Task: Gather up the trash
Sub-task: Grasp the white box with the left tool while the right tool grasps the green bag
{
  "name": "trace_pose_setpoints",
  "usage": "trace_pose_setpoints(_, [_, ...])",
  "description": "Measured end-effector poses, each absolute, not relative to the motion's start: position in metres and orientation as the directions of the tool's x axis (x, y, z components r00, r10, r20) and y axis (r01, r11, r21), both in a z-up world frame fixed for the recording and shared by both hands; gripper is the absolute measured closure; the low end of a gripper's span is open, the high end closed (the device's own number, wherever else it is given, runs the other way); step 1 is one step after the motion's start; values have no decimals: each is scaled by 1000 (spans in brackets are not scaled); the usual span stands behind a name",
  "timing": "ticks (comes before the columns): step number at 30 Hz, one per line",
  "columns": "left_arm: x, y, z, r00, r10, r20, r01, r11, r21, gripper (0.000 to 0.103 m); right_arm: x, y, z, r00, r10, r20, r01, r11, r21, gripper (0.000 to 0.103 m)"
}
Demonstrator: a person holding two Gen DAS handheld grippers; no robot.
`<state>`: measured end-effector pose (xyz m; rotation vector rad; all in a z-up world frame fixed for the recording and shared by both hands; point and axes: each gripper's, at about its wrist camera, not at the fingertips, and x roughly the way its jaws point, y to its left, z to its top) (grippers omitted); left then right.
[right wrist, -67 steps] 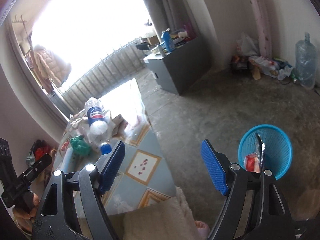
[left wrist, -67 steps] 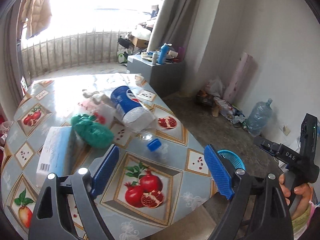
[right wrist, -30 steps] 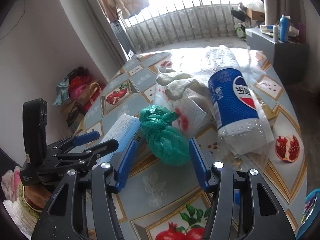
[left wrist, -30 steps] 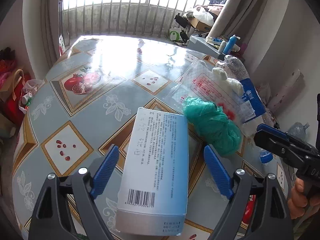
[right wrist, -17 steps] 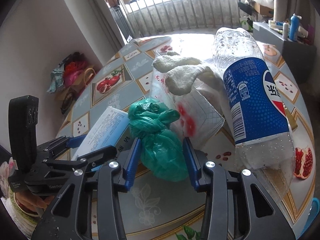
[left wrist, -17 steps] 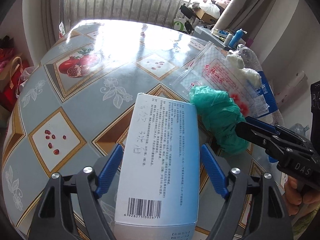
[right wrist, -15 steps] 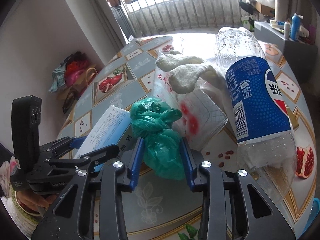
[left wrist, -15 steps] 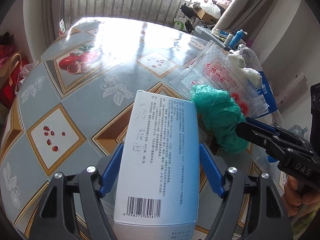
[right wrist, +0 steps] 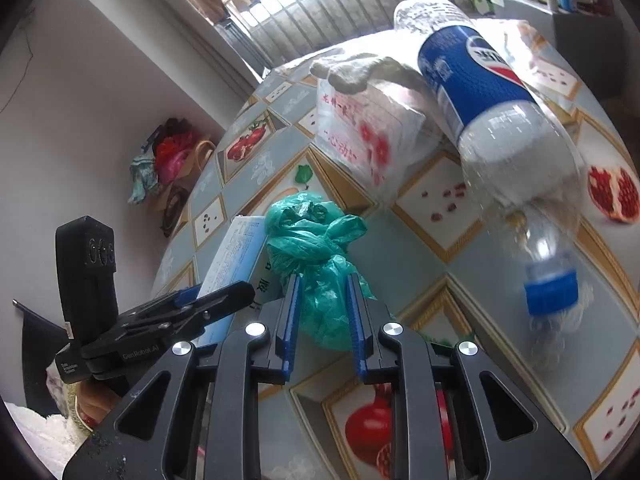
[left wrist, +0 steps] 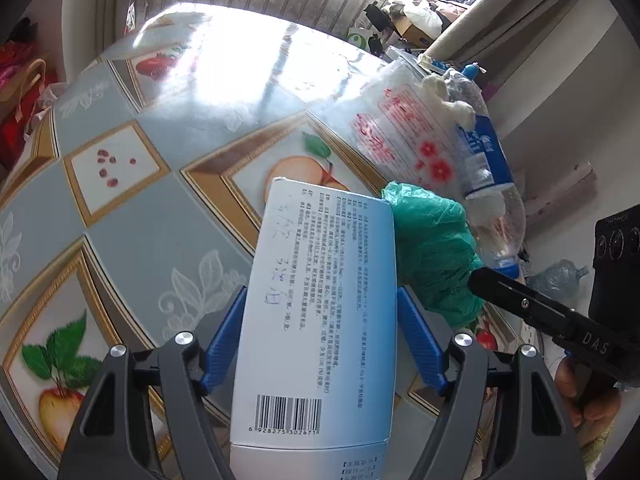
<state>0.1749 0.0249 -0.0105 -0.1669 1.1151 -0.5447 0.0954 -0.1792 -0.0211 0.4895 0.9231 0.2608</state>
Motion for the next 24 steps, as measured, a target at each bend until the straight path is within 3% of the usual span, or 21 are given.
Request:
trace_pose_setpoints(14, [135,-17,-10,213,-588,-780,325,796,-511,27,-7,-225,-24,647,283,-708,259,792,553,83])
trace_pose_setpoints(24, [136,-6,2,263,-552,-791,333,822,-463,23,-12,-240,-26,674,324,-664,233,760,607,66])
